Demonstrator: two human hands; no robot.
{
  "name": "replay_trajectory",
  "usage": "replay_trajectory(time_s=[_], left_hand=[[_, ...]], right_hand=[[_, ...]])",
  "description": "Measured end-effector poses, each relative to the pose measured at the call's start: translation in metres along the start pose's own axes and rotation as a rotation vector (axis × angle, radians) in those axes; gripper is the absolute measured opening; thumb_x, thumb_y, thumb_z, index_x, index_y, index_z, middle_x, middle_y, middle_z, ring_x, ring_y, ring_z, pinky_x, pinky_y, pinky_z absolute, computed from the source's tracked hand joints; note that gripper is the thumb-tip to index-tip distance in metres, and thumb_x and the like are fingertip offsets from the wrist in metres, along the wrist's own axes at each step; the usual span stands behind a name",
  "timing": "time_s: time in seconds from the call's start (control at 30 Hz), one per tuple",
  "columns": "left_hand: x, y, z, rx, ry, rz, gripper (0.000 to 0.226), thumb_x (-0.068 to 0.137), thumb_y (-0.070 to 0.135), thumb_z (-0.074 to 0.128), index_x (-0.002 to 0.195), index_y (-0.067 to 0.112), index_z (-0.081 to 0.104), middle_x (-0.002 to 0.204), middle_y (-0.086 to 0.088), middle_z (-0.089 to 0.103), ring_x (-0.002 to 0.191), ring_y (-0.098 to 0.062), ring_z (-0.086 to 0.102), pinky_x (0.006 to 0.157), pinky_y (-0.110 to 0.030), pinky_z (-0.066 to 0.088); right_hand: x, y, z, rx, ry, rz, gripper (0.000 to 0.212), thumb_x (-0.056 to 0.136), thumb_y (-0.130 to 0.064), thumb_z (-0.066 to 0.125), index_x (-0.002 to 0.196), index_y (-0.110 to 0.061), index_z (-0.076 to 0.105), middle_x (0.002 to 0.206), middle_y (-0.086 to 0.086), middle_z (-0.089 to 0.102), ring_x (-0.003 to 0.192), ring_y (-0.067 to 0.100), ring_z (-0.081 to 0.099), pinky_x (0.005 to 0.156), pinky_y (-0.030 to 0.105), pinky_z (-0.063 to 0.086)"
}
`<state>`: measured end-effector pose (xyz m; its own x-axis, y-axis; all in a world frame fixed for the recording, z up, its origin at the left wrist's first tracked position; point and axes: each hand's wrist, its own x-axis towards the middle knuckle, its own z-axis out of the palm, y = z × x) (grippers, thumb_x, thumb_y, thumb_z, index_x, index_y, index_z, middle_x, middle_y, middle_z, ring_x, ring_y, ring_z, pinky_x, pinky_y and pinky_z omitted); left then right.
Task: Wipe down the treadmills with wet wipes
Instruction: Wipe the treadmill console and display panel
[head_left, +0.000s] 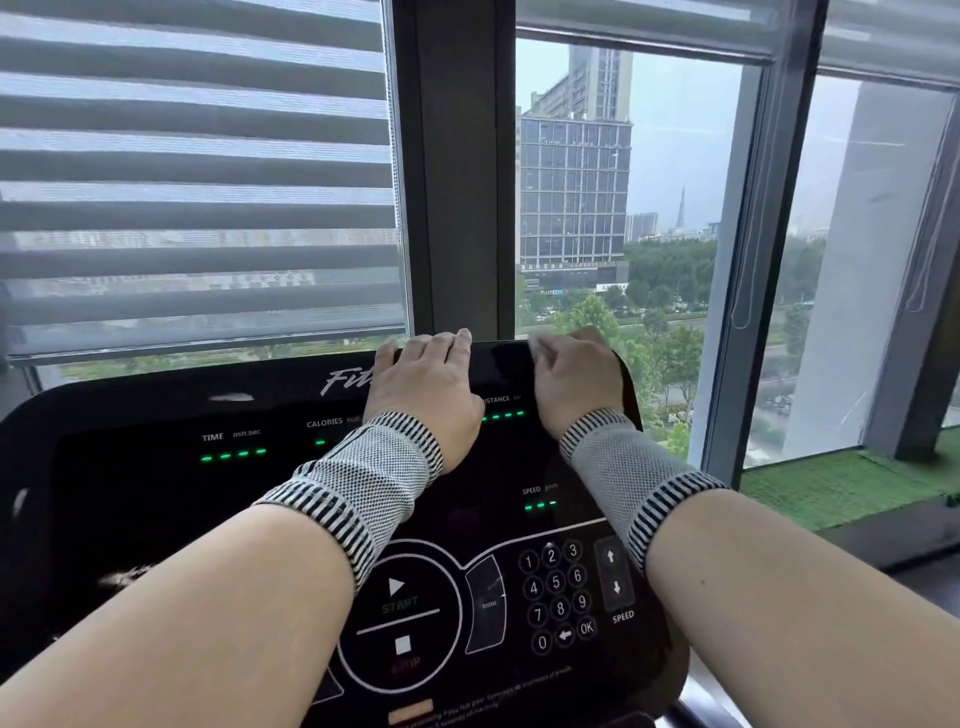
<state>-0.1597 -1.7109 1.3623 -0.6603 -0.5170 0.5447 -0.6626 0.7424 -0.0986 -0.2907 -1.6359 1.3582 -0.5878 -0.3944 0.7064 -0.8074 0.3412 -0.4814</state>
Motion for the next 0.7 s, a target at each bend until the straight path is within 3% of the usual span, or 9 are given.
replay_trajectory(time_s=[0.07,0.2,0.33,0.4,0.5,0.57,0.63,0.7], left_hand=[[0.000,0.000,0.000,0.008,0.008,0.002,0.066,0.096,0.039,0.033,0.153,0.018,0.008,0.155,0.003,0.022,0.144,-0.018,0.017,0.119,-0.043,0.008],[0.002,-0.003,-0.002,0.020,-0.002,0.026,0.067,0.096,0.041,0.034,0.153,0.017,0.009,0.156,0.001,0.023,0.143,-0.019,0.020,0.118,-0.043,0.012],[-0.005,-0.018,-0.009,0.007,0.021,-0.028,0.065,0.095,0.037,0.031,0.152,0.014,0.010,0.158,0.000,0.019,0.144,-0.019,0.017,0.119,-0.042,0.011],[-0.011,-0.023,-0.008,0.044,0.011,-0.047,0.065,0.096,0.039,0.031,0.152,0.014,0.010,0.156,-0.001,0.022,0.144,-0.020,0.019,0.119,-0.042,0.010],[-0.015,-0.026,-0.007,0.075,0.006,-0.041,0.068,0.096,0.044,0.033,0.152,0.015,0.009,0.155,-0.001,0.024,0.143,-0.021,0.020,0.118,-0.043,0.009],[-0.015,-0.025,-0.007,0.070,0.005,-0.036,0.067,0.096,0.043,0.033,0.152,0.015,0.009,0.155,-0.001,0.024,0.143,-0.021,0.020,0.119,-0.043,0.009],[-0.015,-0.026,-0.006,0.070,0.004,-0.033,0.067,0.096,0.042,0.032,0.152,0.016,0.008,0.155,-0.001,0.023,0.143,-0.021,0.019,0.119,-0.043,0.009],[-0.015,-0.026,-0.005,0.068,0.005,-0.034,0.067,0.096,0.042,0.032,0.152,0.016,0.008,0.155,0.000,0.022,0.143,-0.021,0.019,0.119,-0.043,0.009]], right_hand=[[-0.002,-0.002,-0.001,-0.003,0.023,0.072,0.026,0.099,-0.019,0.046,0.112,-0.012,0.067,0.099,-0.001,0.044,0.079,0.011,0.046,0.057,0.009,0.028],[-0.012,-0.017,0.006,0.019,-0.092,-0.206,0.028,0.099,-0.028,0.048,0.114,-0.016,0.067,0.096,-0.002,0.047,0.080,0.009,0.045,0.073,0.018,0.039],[0.001,-0.003,-0.001,0.008,0.017,0.111,0.024,0.098,-0.019,0.048,0.108,-0.008,0.067,0.098,0.003,0.051,0.074,0.014,0.054,0.060,0.015,0.043],[-0.006,-0.013,0.001,-0.014,0.013,0.077,0.023,0.098,-0.018,0.046,0.099,-0.010,0.068,0.099,0.002,0.051,0.066,0.006,0.045,0.055,0.008,0.033],[-0.016,-0.026,0.008,0.020,-0.084,-0.140,0.024,0.098,-0.023,0.047,0.104,-0.014,0.068,0.097,-0.002,0.047,0.076,0.008,0.043,0.068,0.015,0.035],[-0.010,-0.020,0.004,0.014,-0.062,-0.084,0.023,0.098,-0.021,0.048,0.106,-0.012,0.068,0.101,-0.001,0.052,0.080,0.010,0.045,0.070,0.015,0.035],[-0.004,-0.012,0.000,0.030,0.024,0.081,0.021,0.098,-0.017,0.048,0.102,-0.010,0.067,0.104,0.003,0.056,0.077,0.011,0.048,0.062,0.010,0.032],[-0.007,-0.018,0.002,0.015,0.023,0.081,0.021,0.097,-0.017,0.048,0.096,-0.010,0.068,0.102,0.003,0.055,0.069,0.008,0.044,0.054,0.008,0.031]])
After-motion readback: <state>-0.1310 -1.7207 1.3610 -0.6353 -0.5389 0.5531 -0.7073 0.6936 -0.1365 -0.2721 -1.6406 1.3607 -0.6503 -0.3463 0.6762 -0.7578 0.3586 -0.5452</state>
